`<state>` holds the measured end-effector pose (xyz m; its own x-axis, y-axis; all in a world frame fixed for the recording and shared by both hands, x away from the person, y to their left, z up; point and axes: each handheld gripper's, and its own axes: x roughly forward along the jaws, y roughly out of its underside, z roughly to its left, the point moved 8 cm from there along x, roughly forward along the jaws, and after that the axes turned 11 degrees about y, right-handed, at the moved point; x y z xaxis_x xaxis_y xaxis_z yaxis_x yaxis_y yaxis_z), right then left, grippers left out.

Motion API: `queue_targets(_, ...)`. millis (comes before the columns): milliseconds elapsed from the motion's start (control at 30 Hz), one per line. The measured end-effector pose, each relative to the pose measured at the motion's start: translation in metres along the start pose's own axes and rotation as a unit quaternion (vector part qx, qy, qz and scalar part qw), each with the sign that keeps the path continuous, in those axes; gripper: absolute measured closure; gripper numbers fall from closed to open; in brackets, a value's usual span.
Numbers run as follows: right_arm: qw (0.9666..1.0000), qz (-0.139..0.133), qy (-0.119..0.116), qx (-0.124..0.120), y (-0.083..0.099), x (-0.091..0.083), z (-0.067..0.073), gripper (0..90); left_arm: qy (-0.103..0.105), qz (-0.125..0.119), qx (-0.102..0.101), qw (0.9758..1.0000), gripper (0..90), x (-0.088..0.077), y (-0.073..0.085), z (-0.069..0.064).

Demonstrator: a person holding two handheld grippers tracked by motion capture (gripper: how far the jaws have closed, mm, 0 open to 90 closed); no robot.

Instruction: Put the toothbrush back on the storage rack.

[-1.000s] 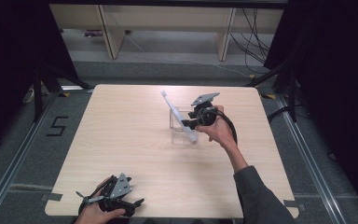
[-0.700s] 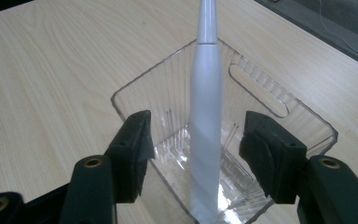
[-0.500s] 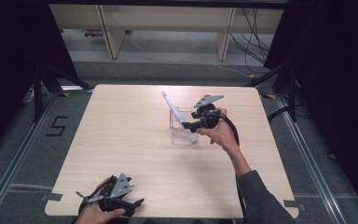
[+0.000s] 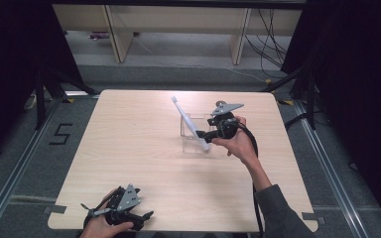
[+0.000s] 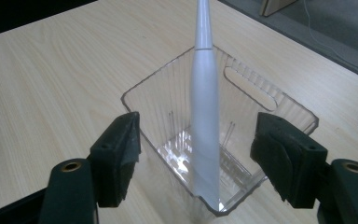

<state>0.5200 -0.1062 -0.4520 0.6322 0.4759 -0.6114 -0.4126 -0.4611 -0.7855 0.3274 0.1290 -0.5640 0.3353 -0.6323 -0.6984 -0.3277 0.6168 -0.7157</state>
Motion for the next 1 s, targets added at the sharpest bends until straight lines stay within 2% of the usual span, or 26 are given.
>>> queue_targets(67,0.9998,-0.015,0.006,-0.012,-0.002,-0.001,-0.003,31.5,0.001,-0.003,-0.004,1.0,15.1,0.001,0.0,-0.001)
queue_targets(133,1.0,-0.008,0.004,0.0,-0.002,-0.005,-0.003,30.4,0.002,-0.003,-0.005,1.0,15.0,0.0,0.001,-0.001)
queue_targets(200,0.9998,-0.019,0.007,-0.006,-0.003,-0.005,-0.004,30.0,0.0,0.0,-0.005,1.0,15.1,0.0,0.001,-0.001)
queue_targets(267,0.9998,-0.017,0.006,-0.002,-0.003,-0.007,-0.003,29.5,0.001,-0.003,-0.005,1.0,15.0,0.0,0.0,-0.001)
queue_targets(333,0.9998,-0.012,0.004,-0.012,-0.001,-0.009,-0.001,28.4,0.002,-0.003,-0.005,1.0,15.1,0.0,0.0,-0.001)
queue_targets(367,0.9998,-0.012,0.004,-0.012,-0.001,-0.009,-0.001,28.4,0.005,0.005,-0.001,1.0,15.1,-0.001,0.002,-0.001)
queue_targets(433,0.9998,-0.012,0.004,-0.015,0.001,-0.01,0.002,27.6,0.002,0.008,0.004,1.0,15.0,-0.002,0.002,-0.001)
queue_targets(467,0.9999,-0.007,-0.001,-0.016,0.002,-0.011,0.003,27.6,0.002,-0.004,-0.005,1.0,15.1,-0.001,0.001,-0.002)
queue_targets(500,0.9998,-0.008,0.005,-0.015,0.003,-0.012,0.004,27.3,0.002,-0.005,-0.006,1.0,15.0,-0.001,0.0,-0.002)
queue_targets(600,0.9999,0.0,0.003,-0.015,0.007,-0.015,0.007,26.1,0.002,0.004,0.003,1.0,15.0,-0.001,0.001,-0.002)
queue_targets(733,0.9997,-0.005,0.008,-0.02,0.008,-0.017,0.008,24.8,0.001,-0.001,-0.001,1.0,15.1,-0.001,0.0,-0.002)
queue_targets(833,0.9999,0.009,0.001,-0.014,0.014,-0.021,0.014,24.4,0.003,-0.005,-0.005,1.0,15.0,-0.001,0.0,-0.002)
queue_targets(1000,0.9998,0.01,0.004,-0.019,0.018,-0.023,0.016,24.2,0.001,-0.004,-0.003,1.0,15.0,-0.001,0.0,-0.002)
